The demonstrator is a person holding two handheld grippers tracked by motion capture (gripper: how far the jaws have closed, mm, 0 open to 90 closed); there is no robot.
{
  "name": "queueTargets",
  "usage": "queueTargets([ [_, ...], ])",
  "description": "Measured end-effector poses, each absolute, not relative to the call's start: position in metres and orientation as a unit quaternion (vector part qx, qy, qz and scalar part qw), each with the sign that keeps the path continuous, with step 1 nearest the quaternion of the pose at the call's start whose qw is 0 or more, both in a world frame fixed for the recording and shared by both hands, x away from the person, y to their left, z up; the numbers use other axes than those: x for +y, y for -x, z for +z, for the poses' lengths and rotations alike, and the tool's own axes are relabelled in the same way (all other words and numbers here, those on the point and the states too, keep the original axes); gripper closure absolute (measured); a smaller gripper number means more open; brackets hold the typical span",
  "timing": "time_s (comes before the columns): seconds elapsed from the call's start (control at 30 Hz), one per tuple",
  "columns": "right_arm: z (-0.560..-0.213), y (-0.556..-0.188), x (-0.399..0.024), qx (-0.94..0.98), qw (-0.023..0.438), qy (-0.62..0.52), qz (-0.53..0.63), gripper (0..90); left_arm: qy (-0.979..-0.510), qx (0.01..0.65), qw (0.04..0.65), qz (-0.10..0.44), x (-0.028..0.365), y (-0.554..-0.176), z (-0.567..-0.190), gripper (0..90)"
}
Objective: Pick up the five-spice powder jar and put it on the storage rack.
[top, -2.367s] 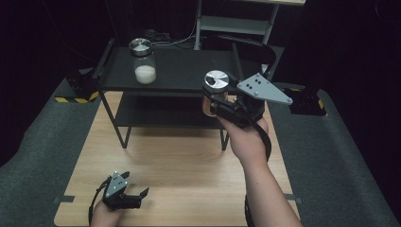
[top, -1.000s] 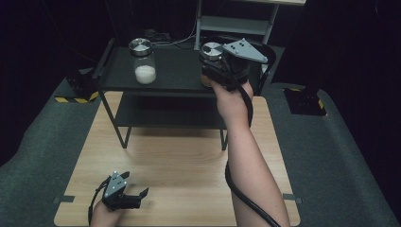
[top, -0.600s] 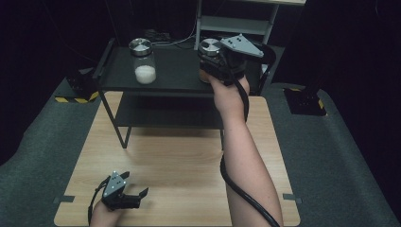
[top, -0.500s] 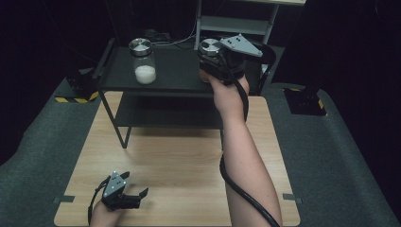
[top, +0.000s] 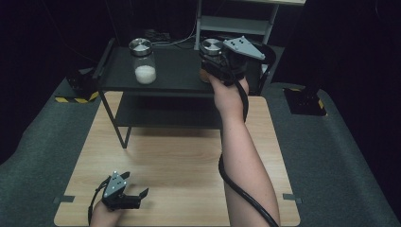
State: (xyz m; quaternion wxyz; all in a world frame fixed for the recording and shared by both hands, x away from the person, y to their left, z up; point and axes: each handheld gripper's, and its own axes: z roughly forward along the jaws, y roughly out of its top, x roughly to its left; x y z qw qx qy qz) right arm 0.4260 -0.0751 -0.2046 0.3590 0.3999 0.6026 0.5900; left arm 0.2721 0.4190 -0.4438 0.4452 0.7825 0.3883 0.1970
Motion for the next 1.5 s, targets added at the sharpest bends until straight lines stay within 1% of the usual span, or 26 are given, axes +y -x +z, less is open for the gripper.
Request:
queueTargets([
  [0.33, -0.2, -0.425, -0.073, 0.606, 0.358, -0.405, 0.584, 33.8, -0.781, 0.391, 0.446, 0.194, 0.42, -0.273, -0.444, 1.6],
  [0.53, -0.195, -0.428, -0.075, 0.615, 0.348, -0.407, 0.579, 23.9, -0.781, 0.389, 0.449, 0.194, 0.421, -0.273, -0.444, 1.5],
  [0.63, -0.194, -0.428, -0.077, 0.617, 0.342, -0.405, 0.582, 15.8, -0.781, 0.389, 0.449, 0.192, 0.421, -0.273, -0.444, 1.5],
  [0.8, -0.197, -0.425, -0.081, 0.616, 0.338, -0.404, 0.586, 9.5, -0.782, 0.388, 0.448, 0.194, 0.421, -0.273, -0.444, 1.6],
  [0.93, -0.198, -0.42, -0.081, 0.616, 0.339, -0.405, 0.584, 2.5, -0.782, 0.387, 0.448, 0.196, 0.42, -0.272, -0.444, 1.6],
  [0.97, -0.198, -0.42, -0.081, 0.616, 0.339, -0.405, 0.584, 2.5, -0.782, 0.387, 0.448, 0.196, 0.42, -0.272, -0.444, 1.6],
  [1.0, -0.199, -0.418, -0.082, 0.615, 0.338, -0.404, 0.586, 0.0, -0.783, 0.387, 0.447, 0.196, 0.42, -0.272, -0.444, 1.6],
  [1.5, -0.203, -0.401, -0.08, 0.628, 0.335, -0.384, 0.588, 0.0, -0.782, 0.387, 0.446, 0.198, 0.419, -0.271, -0.444, 1.6],
])
